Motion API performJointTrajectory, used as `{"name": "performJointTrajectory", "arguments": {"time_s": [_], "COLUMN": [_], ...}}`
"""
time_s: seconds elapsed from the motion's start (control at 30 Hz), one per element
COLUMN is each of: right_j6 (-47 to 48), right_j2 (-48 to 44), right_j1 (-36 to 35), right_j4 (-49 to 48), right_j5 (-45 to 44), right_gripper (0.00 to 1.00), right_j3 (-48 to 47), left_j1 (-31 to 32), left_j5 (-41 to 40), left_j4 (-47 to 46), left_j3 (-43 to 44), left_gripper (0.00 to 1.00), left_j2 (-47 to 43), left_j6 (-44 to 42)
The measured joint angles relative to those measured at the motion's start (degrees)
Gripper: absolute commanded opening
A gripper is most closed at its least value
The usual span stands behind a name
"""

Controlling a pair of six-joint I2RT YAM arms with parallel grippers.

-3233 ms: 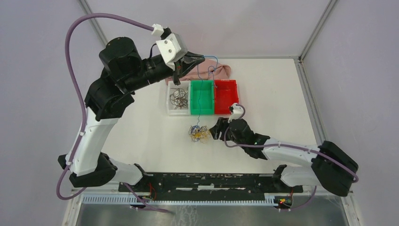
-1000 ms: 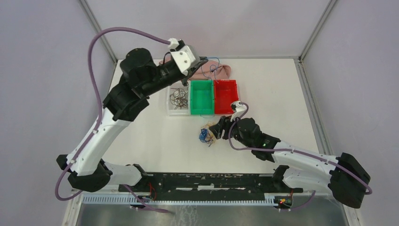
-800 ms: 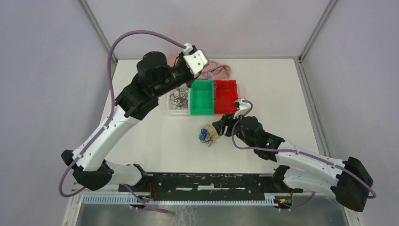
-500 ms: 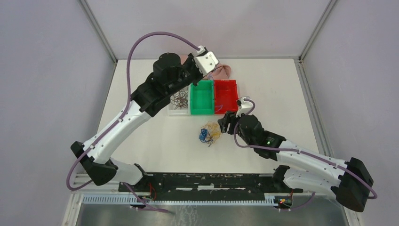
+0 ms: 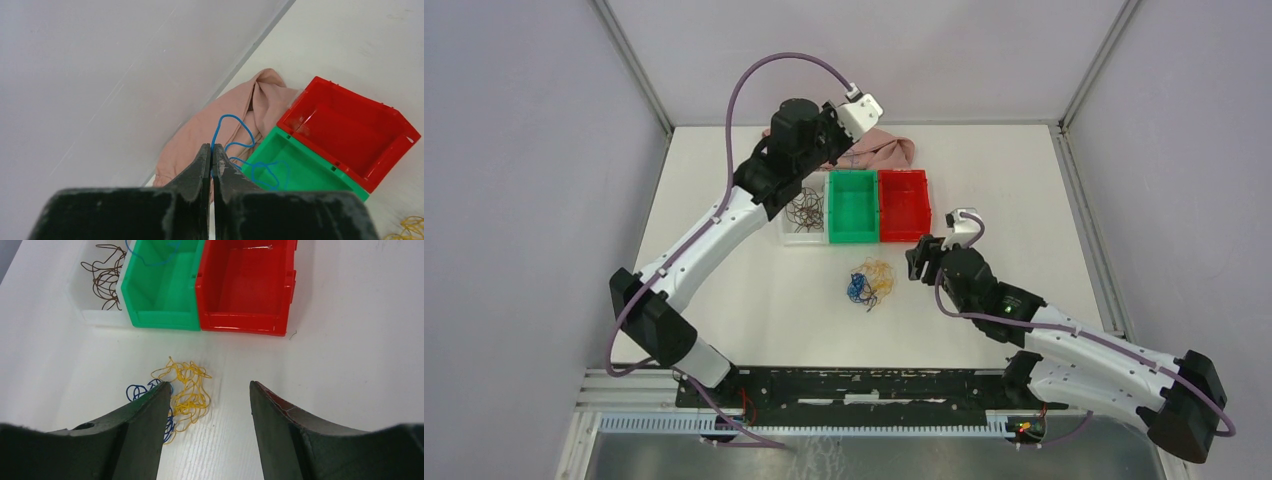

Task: Untangle the cables
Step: Place the cable in the bin.

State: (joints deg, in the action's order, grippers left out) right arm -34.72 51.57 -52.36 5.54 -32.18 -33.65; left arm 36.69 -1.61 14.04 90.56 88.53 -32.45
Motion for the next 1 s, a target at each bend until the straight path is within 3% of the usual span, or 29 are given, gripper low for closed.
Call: {"name": "performJointTrajectory", "arguments": {"time_s": [0.63, 1.0], "right_j6": [0.00, 0.00], "right_j2": [-0.28, -2.25], "right_j1": [1.84, 3.34], "right_j4": [2.38, 4.63], "right_j5": [-0.87, -0.90], "right_gripper": [0.66, 0.65], "right_j3": [0.04, 0.04], "left_j1": [-2.01, -2.01], "left_j5": [0.72, 0.39], "left_j4": [-4.24, -9.05], "left_j3": [-5.95, -10.43], "left_gripper": [0.03, 0.03], "left_j2": [7.52, 17.53], "left_j6": [0.04, 0.04]}}
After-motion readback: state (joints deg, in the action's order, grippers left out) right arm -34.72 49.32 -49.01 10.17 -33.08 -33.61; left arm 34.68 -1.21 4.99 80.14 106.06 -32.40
